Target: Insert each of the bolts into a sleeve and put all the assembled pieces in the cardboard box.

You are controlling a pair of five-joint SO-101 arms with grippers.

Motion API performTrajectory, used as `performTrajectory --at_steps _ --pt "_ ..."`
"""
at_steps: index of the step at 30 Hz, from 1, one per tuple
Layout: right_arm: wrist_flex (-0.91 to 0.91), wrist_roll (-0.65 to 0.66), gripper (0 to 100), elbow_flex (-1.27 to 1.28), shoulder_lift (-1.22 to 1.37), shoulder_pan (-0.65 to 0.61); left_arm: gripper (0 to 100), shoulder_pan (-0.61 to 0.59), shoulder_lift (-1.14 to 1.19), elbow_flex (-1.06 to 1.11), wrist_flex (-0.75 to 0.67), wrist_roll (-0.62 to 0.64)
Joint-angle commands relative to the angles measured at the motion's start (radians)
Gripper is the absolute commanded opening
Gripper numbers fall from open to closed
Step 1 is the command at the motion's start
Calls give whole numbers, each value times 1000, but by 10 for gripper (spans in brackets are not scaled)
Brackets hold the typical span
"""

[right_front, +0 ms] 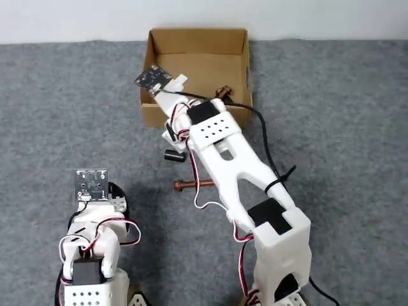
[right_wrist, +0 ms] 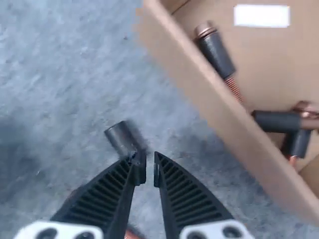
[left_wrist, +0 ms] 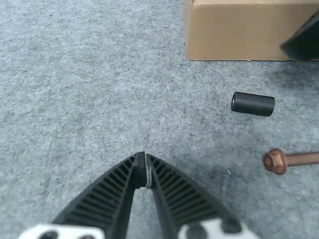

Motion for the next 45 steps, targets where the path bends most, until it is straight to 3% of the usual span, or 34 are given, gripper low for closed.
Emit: performTrajectory --at_steps 1,4,15,24,26,30,32,36,45 --pt "18 -5 143 -46 -48 -31 6 -3 0 -5 -6 -8" --pt "16 -2 219 -46 -16 -47 6 -3 0 -5 -6 -8" --pt "4 0 220 -51 125 -91 6 -3 0 -5 -5 -8" --pt "-143 77 219 -51 274 -64 6 -3 0 -5 -5 -8" --pt "-148 75 187 -63 291 -64 6 -3 0 -5 -5 -8" --pt "-137 72 0 -115 306 -65 6 -3 0 -5 -5 -8" --pt "-105 72 39 -129 305 -54 6 -3 0 -5 -5 -8" --pt "1 54 10 -216 291 -38 6 -3 0 -5 -5 -8" --pt "325 -178 8 -453 196 -21 6 14 0 -5 -9 -8"
